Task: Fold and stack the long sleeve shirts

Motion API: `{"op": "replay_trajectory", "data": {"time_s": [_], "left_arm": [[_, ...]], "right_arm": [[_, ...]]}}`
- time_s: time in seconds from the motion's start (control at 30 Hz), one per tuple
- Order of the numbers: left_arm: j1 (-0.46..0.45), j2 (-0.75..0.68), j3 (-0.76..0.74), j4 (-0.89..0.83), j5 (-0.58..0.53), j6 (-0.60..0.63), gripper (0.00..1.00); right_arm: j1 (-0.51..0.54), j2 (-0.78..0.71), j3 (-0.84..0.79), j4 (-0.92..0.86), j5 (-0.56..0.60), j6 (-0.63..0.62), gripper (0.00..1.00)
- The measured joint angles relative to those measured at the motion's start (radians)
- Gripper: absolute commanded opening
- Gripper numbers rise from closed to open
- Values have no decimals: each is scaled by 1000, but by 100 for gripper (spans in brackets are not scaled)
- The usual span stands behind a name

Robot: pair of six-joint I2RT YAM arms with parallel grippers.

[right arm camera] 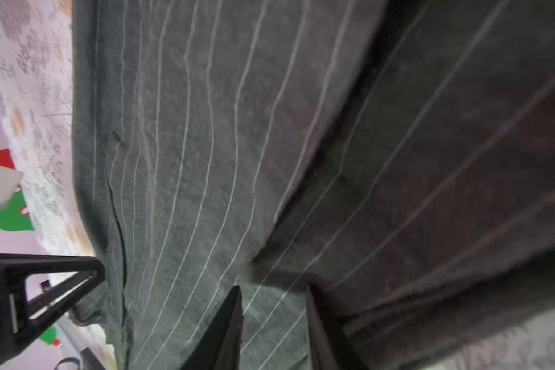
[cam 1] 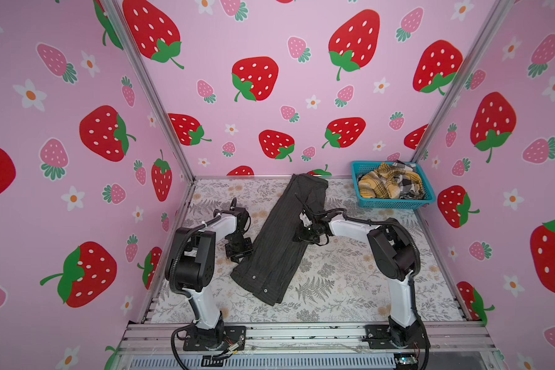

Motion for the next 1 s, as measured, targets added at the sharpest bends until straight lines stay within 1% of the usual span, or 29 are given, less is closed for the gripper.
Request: {"op": "replay_trajectory", "data": {"time_s": [0.07, 0.17, 0.27, 0.33, 0.37, 0.43, 0.5, 0.57, 0.6, 0.67, 0.7, 0.77, 0.83, 1.0], "left_arm": [[-4, -13, -19, 16, 41, -7, 29], [-48, -39, -59, 46, 124, -25, 29], [-178, -54, -85, 87, 223, -66, 34], [-285, -60, -90, 122, 283, -107, 38], [-321, -69, -91, 133, 300, -124, 41], [-359, -115, -91, 131, 298, -158, 48], [-358, -190, -87, 109, 258, -178, 51], [-349, -267, -64, 76, 222, -190, 51], [-344, -291, -51, 68, 216, -190, 50], [-343, -323, -31, 66, 227, -198, 43], [-348, -326, -31, 72, 241, -208, 42], [-367, -315, -39, 98, 279, -227, 36], [-398, -278, -44, 122, 317, -245, 34], [-465, -121, -43, 168, 370, -263, 41]], "right_arm": [[-37, 19, 30, -11, -2, -12, 33], [-107, 62, 109, -50, 10, -43, 33], [-175, 95, 189, -106, 36, -92, 34], [-210, 92, 213, -141, 54, -126, 36], [-222, 82, 218, -155, 63, -144, 37], [-226, 43, 205, -181, 76, -170, 39], [-209, -41, 146, -191, 89, -187, 42], [-177, -170, 43, -198, 100, -196, 45], [-161, -225, -1, -200, 105, -194, 46], [-126, -359, -125, -190, 110, -188, 48], [-109, -406, -174, -187, 110, -184, 48], [-76, -493, -288, -182, 109, -167, 49], [-55, -529, -367, -179, 106, -152, 49], [-26, -539, -494, -141, 76, -109, 48]]}}
